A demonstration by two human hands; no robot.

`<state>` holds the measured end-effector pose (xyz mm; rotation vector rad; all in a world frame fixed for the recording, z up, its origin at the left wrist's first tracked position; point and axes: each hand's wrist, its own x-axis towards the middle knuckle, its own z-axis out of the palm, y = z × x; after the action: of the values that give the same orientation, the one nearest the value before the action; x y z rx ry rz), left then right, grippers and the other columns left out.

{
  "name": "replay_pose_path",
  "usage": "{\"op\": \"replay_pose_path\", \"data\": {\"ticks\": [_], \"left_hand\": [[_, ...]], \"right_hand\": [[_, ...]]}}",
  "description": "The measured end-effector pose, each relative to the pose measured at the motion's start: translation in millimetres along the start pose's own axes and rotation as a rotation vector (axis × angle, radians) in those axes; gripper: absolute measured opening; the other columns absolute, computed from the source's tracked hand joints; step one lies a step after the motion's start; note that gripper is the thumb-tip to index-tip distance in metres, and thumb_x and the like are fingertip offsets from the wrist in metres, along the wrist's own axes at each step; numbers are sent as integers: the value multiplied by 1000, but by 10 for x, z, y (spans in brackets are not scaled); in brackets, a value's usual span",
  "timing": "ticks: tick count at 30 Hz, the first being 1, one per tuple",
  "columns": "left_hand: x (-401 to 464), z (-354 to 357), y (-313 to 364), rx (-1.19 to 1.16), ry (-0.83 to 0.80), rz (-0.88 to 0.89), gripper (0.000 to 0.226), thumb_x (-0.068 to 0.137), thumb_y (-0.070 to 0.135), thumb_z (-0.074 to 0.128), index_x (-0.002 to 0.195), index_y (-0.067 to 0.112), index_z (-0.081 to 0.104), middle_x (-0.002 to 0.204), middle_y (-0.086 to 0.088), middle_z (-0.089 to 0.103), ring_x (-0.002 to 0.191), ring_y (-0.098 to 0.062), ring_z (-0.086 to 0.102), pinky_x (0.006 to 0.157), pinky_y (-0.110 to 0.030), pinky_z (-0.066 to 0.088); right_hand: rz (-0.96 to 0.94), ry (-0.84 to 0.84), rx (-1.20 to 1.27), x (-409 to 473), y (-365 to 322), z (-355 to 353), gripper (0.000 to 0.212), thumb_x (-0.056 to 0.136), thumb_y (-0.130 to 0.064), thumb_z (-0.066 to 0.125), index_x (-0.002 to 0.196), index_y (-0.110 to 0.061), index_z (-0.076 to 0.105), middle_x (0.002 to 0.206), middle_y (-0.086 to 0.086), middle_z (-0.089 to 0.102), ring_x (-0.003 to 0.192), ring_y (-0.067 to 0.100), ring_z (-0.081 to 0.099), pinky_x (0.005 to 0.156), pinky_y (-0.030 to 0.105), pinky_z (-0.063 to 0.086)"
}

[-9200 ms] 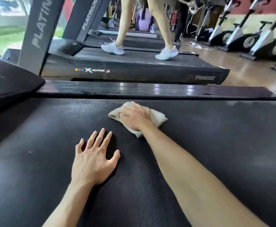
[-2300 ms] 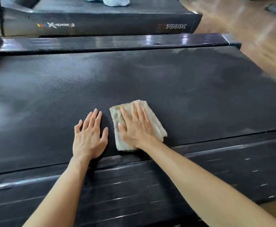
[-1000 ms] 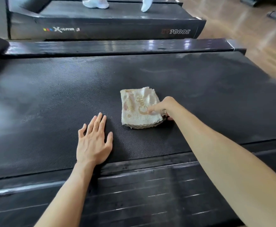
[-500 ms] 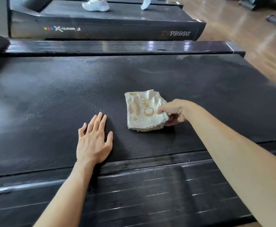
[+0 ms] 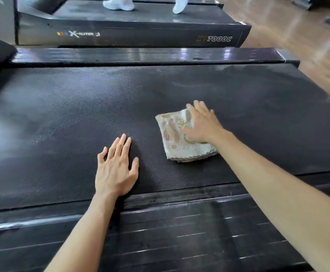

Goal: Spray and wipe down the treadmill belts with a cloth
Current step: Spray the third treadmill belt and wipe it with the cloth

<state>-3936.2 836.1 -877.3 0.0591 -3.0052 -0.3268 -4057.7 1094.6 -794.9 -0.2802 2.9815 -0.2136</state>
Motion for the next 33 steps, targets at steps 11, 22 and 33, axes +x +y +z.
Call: {"op": "replay_pose_path", "data": {"ticks": [11,22,33], "left_hand": [[2,1,-4,2,-1,4,76,92,56,16,161,25,23,170,9,11,156,-9,7,125,-41,8],[1,10,0,-1,5,4,76,91,56,17,161,25,23,170,10,11,156,-8,7,125,-40,8],[7,5,-10,-3,0,9,77,91,56,19,160,23,27,169,8,15,156,-10,11,124,-43,12]], "right_hand": [[-109,61,71,-197,-43,674,76,98,-70,28,165,-40,8,174,0,-10,157,26,-24,126,49,-16],[-114,57,47,-264,-19,647,84,86,-79,22,163,-46,12,174,0,1,159,26,-12,126,54,-11],[-137,80,92,-833,54,780,70,96,-73,37,160,-53,17,174,-7,2,159,25,-13,124,62,-9]]}}
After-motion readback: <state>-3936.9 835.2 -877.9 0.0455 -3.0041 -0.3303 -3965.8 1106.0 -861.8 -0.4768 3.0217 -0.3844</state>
